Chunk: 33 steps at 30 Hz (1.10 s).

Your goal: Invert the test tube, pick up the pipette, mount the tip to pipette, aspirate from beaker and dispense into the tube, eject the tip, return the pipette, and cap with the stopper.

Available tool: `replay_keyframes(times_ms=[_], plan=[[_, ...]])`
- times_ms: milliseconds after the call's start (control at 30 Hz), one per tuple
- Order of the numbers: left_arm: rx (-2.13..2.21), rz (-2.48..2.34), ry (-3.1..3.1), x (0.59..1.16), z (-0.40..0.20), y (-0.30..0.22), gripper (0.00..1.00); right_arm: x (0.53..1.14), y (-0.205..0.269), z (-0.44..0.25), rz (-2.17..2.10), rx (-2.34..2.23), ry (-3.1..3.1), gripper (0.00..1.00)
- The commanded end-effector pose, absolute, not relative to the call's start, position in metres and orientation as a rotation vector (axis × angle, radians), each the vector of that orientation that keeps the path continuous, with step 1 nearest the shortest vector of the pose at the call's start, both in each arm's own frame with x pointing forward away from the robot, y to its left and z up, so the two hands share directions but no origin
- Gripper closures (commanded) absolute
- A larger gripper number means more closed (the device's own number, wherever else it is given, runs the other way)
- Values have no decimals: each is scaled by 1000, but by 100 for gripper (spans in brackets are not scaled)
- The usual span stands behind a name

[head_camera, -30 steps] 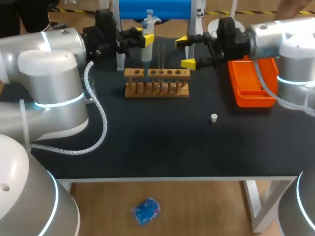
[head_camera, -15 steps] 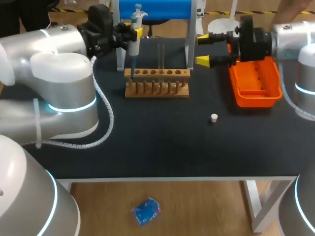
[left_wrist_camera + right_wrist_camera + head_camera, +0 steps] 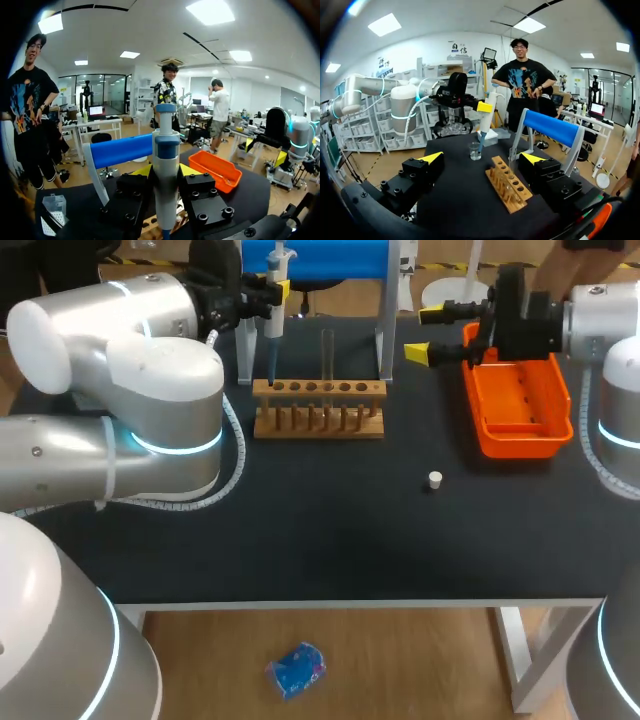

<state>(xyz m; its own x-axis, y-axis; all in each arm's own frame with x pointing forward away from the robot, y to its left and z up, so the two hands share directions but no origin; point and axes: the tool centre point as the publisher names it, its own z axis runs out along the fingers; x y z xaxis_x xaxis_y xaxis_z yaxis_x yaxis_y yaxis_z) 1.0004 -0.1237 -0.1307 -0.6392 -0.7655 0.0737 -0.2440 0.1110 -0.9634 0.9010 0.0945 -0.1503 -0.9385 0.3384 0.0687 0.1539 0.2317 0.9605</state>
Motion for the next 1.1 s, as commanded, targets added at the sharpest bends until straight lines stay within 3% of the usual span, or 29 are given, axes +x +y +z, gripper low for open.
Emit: replay_keyframes(times_ms=[33, 200, 600, 1100], plan=[[-981, -1549, 1940, 1000, -132, -126, 100, 898, 95, -151, 1776, 498, 2316, 0], [-981, -1549, 1940, 1000, -132, -126, 100, 912, 97, -161, 1725, 527, 2358, 0], [-1072, -1514, 1931, 1060, -157, -104, 100, 955, 98, -177, 1631, 612, 2348, 0], [-1170, -1411, 1906, 1102, -169, -88, 100, 995, 129, -189, 1605, 584, 2392, 0]])
